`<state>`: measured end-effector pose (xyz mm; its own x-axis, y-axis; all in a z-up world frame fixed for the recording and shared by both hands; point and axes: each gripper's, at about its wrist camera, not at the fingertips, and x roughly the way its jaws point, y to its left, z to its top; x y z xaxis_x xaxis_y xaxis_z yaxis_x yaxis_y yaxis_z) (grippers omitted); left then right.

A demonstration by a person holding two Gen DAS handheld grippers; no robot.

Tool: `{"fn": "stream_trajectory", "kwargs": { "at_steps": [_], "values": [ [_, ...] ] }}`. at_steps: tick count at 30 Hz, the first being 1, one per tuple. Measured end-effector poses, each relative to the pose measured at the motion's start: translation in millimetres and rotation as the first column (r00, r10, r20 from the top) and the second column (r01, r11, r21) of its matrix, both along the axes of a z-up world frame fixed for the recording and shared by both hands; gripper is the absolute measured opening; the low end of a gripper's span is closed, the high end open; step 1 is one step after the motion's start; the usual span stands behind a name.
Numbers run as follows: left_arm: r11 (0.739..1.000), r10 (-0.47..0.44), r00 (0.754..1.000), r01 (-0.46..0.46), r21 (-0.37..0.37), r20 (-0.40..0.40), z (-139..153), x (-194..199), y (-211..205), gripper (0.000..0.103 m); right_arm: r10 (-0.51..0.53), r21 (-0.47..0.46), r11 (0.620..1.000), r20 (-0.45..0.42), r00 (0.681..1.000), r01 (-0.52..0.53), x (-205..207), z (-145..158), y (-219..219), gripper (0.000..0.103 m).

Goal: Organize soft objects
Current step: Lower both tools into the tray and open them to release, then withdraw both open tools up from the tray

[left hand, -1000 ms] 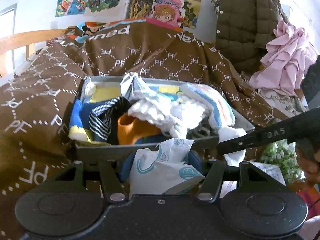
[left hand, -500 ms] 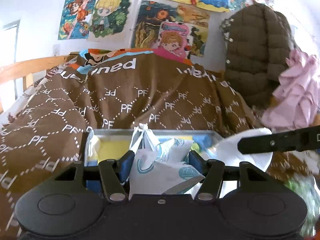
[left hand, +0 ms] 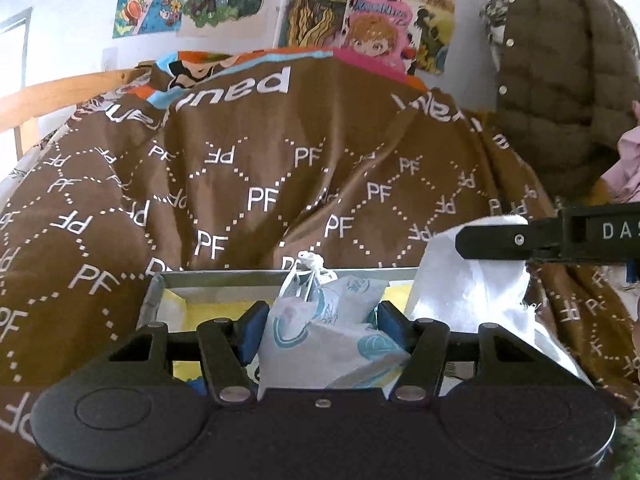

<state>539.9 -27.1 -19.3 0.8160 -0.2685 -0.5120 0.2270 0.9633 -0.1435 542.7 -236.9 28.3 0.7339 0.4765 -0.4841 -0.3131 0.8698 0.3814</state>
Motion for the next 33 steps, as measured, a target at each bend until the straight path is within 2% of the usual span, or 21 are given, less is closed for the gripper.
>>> {"fn": "stream_trajectory", "kwargs": {
  "at_steps": [6,8,10,12,17,23,27,30,33],
  "values": [
    [1.000,-0.013,0.999,0.013,0.012,-0.051,-11.4,11.7,-8.6,0.060,-0.031,0.010,0.999,-0.051,0.998,0.031,13.3,-15.3,-4.1,0.020],
    [1.000,-0.015,0.998,0.016,0.023,-0.059,-13.4,13.3,-10.6,0.060,-0.032,0.010,0.999,-0.062,0.998,0.032,14.6,-16.6,-4.0,0.024],
    [1.000,-0.011,0.997,0.012,0.016,-0.070,-14.7,13.8,-9.8,0.060,-0.035,0.012,0.999,-0.068,0.997,0.036,13.5,-17.1,-4.5,0.034],
    [1.000,-0.005,0.997,0.005,0.006,-0.081,-15.2,13.3,-8.1,0.061,-0.035,0.010,0.999,-0.076,0.996,0.036,13.2,-17.1,-4.4,0.040],
    [1.000,-0.001,0.994,-0.001,-0.024,-0.107,-14.1,9.6,-3.0,0.066,-0.037,0.012,0.999,-0.091,0.995,0.038,9.1,-16.1,-5.1,0.046],
    [1.000,0.004,0.994,-0.006,-0.016,-0.108,-10.5,1.0,-2.3,0.072,-0.041,0.023,0.999,-0.097,0.994,0.043,2.8,-11.9,-8.1,0.056],
    [1.000,0.008,0.995,-0.010,-0.018,-0.101,-5.3,-9.0,0.7,0.075,-0.048,0.043,0.998,-0.092,0.995,0.052,-4.8,-4.4,-10.9,0.066],
    [1.000,0.014,0.995,-0.016,-0.026,-0.097,0.6,-18.7,6.1,0.083,-0.057,0.051,0.997,-0.088,0.995,0.061,-13.6,3.3,-9.9,0.072],
    [0.999,0.013,0.995,-0.016,-0.036,-0.101,9.6,-30.4,14.8,0.084,-0.072,0.056,0.995,-0.087,0.994,0.077,-26.1,14.0,-7.1,0.079]
  ]
}}
